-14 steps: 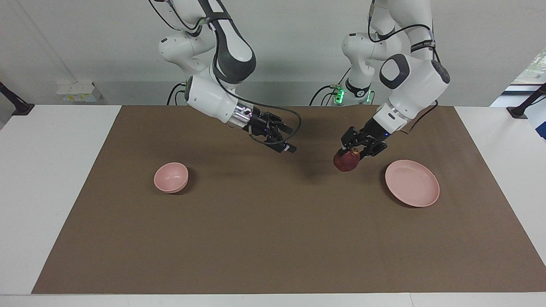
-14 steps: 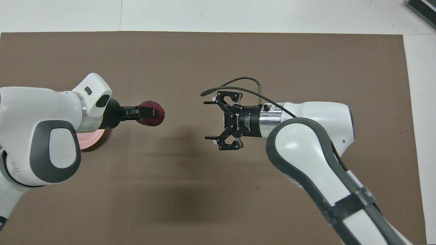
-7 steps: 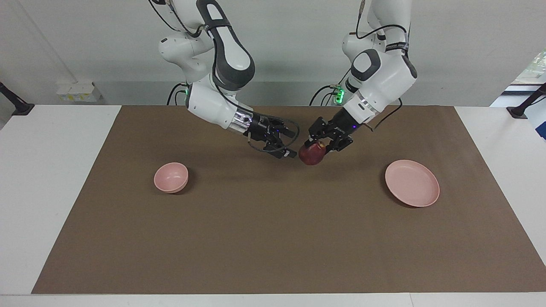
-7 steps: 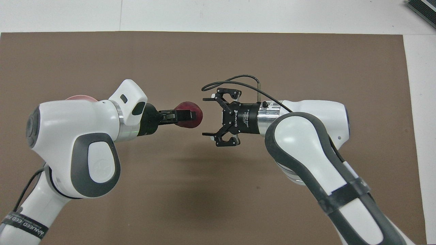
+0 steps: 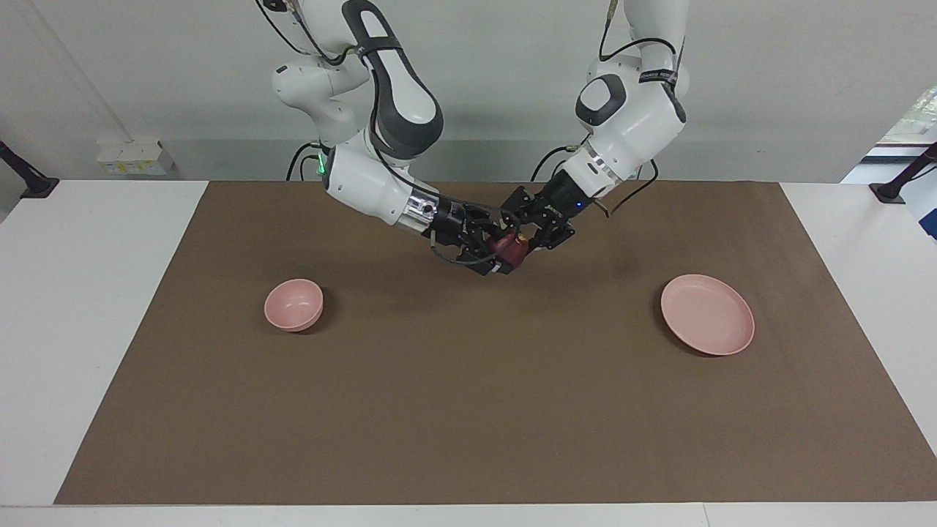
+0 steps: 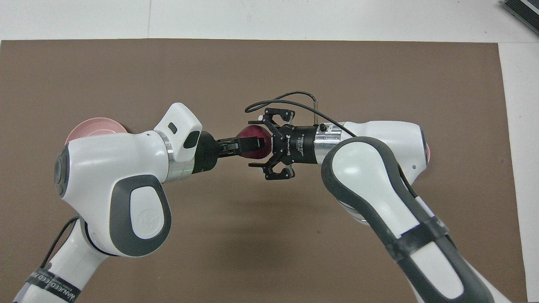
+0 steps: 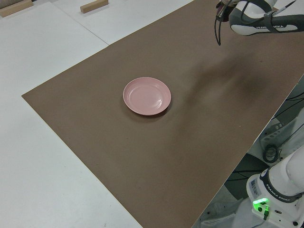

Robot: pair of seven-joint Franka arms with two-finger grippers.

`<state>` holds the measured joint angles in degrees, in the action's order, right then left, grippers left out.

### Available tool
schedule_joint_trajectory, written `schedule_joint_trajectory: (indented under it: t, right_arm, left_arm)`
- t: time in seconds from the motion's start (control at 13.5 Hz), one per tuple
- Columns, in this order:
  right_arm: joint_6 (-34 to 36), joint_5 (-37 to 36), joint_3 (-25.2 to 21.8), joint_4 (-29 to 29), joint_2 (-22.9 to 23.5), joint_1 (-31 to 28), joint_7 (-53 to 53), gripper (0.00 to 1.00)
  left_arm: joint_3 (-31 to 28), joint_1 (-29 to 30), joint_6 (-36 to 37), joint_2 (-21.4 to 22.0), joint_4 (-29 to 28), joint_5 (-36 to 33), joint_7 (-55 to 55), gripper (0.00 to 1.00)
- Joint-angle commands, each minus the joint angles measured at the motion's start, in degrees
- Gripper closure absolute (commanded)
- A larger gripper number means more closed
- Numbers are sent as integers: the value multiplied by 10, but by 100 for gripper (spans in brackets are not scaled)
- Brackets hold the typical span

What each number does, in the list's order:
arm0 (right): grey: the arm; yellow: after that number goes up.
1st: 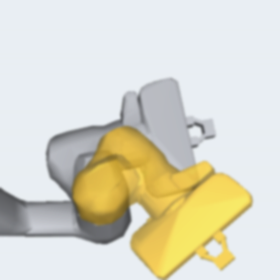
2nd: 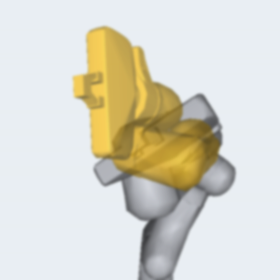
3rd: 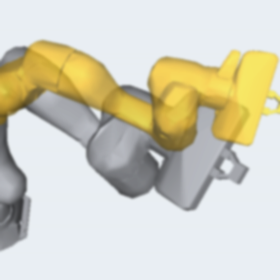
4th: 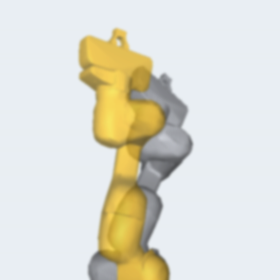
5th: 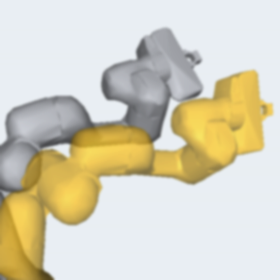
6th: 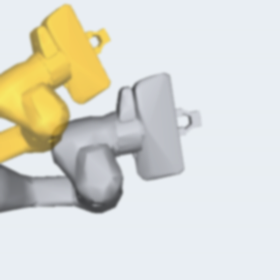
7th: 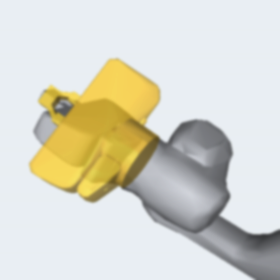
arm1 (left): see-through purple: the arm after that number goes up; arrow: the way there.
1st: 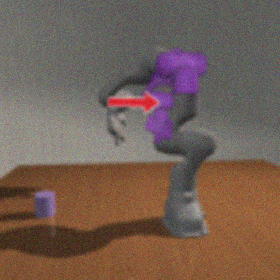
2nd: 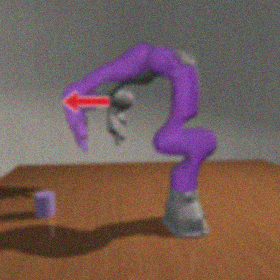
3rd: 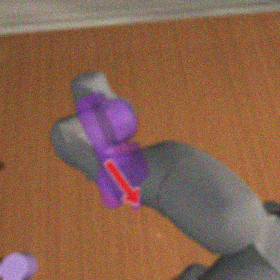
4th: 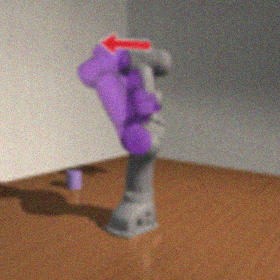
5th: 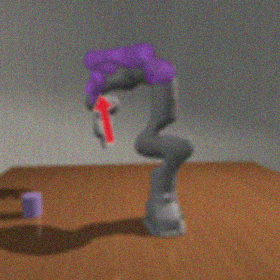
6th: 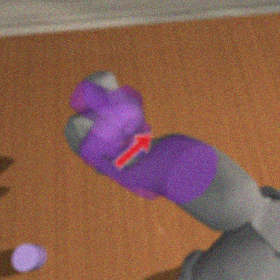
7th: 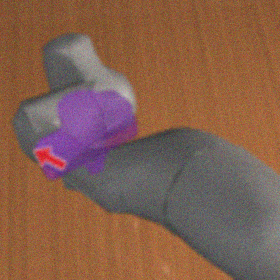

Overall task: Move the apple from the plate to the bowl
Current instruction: 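Close the right gripper on the apple held by the left gripper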

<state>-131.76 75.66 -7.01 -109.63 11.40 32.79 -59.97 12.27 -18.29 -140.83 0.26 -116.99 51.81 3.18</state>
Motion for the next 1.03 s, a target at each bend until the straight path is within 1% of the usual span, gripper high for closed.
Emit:
schedule_joint_trajectory:
  t: [0.0, 0.07, 0.15, 0.22, 0.3, 0.37, 0.44, 0.66, 0.81, 0.89, 0.96]
  right_arm:
    - [3, -17, 2, -5, -3, -3, 11, 62]
    - [14, -22, 2, -4, -3, -6, 21, 100]
    - [27, -23, 2, -3, -3, -11, 25, 100]
    - [41, -24, 2, -1, -2, -20, 28, 100]
    - [49, -24, 2, 1, -2, -25, 32, 100]
    - [51, -24, 1, 2, -2, -26, 38, 100]
    - [51, -25, 0, 4, -2, -27, 39, 100]
    - [72, -58, -1, 6, -5, -40, 39, 100]
    - [84, -95, -2, 5, -11, -51, 46, 100]
    - [85, -111, -2, 2, -11, -52, 52, 100]
    - [85, -137, -3, -3, -13, -52, 68, 100]
  left_arm:
    - [-2, -3, -6, 13, 6, 11, -6, 100]
    - [-2, -1, -6, 14, 6, 11, -6, 100]
    - [-3, -1, -5, 14, 7, 11, -6, 95]
    - [-3, 0, -3, 14, 7, 10, -6, 83]
    - [-3, 0, -3, 14, 7, 10, -6, 64]
    - [-3, 0, -5, 14, 8, 9, -8, 27]
    - [-3, -3, -10, 13, 11, 2, -7, 0]
    - [-4, 4, 0, 11, 15, -27, -5, 0]
    - [-7, 6, 1, 10, 15, -48, -5, 0]
    - [-8, 7, 10, 11, 12, -50, -5, 0]
    - [-10, 20, 38, 13, 11, -52, -5, 0]
